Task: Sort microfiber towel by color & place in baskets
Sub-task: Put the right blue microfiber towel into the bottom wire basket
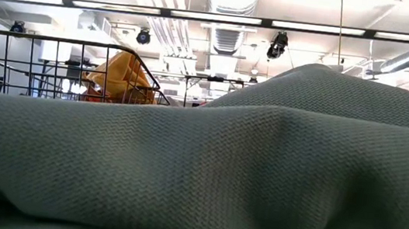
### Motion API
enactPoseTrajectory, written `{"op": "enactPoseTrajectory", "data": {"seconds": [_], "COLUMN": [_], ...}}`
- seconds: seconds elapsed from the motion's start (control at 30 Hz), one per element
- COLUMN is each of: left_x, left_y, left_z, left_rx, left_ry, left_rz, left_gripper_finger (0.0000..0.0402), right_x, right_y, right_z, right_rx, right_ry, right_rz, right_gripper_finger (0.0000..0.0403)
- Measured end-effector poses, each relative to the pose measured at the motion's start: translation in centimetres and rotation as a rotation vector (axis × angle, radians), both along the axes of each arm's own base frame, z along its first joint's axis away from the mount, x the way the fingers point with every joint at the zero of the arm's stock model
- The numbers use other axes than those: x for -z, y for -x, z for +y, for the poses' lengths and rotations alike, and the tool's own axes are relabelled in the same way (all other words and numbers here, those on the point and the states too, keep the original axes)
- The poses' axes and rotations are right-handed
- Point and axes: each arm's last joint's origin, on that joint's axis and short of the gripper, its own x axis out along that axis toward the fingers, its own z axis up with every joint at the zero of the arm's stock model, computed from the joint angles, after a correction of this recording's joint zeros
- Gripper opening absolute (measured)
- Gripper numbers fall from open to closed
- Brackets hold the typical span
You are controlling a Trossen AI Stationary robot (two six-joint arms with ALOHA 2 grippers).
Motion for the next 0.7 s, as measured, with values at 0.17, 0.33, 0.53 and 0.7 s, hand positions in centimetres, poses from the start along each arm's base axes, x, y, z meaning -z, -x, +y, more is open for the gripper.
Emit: {"op": "enactPoseTrajectory", "data": {"seconds": [0.17,0.33,0.53,0.7], "left_x": [0.0,0.1,0.1,0.1], "left_y": [0.0,0.1,0.3,0.3], "left_z": [0.0,0.1,0.2,0.2], "left_rx": [0.002,-0.001,-0.005,-0.005], "left_ry": [-0.002,-0.013,-0.028,-0.028], "left_rz": [0.002,0.013,0.024,0.025], "left_gripper_finger": [0.0194,0.0194,0.0194,0.0194], "right_x": [0.8,1.8,3.1,3.3], "right_y": [0.3,0.4,0.2,0.1], "right_z": [0.0,0.0,0.1,0.2], "right_rx": [0.005,0.005,-0.002,-0.011], "right_ry": [0.004,0.019,0.033,0.034], "right_rz": [0.010,0.028,0.060,0.068], "right_gripper_finger": [0.0192,0.0192,0.0192,0.0190]}}
